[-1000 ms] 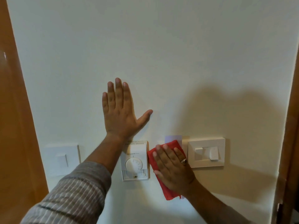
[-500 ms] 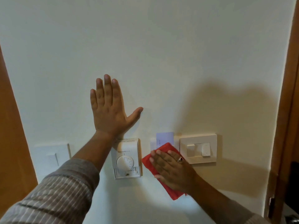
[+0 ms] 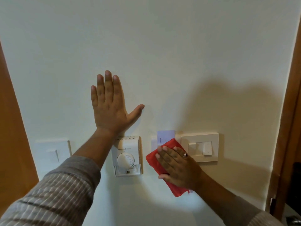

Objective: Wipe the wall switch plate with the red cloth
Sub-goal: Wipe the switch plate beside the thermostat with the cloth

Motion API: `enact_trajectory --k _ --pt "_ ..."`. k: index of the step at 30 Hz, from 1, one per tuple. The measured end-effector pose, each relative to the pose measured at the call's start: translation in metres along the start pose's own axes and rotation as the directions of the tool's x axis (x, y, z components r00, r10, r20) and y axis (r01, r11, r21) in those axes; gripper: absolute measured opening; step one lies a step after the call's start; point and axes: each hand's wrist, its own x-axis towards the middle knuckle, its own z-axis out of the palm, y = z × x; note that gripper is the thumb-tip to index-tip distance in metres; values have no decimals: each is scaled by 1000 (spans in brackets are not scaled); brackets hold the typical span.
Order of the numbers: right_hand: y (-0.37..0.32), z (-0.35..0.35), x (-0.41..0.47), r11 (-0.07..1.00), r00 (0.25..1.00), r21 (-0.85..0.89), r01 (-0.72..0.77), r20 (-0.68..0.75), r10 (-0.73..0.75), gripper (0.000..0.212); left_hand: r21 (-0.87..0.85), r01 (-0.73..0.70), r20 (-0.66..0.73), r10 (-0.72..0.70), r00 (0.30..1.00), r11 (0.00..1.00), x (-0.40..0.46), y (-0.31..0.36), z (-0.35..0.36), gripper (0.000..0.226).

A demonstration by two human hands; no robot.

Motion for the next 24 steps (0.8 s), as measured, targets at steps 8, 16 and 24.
enact_trajectory --k 8,16,24 --pt "-7 4 35 986 986 -2 -165 10 165 89 4 12 -20 -12 1000 1000 0 0 4 111" --pt "-12 6 19 999 1000 46 9 20 -10 78 -14 5 -19 -5 1000 1000 -1 -2 7 112" --pt "-2 4 32 993 994 39 -109 -9 110 84 -21 14 -16 -14 1000 1000 0 1 6 112"
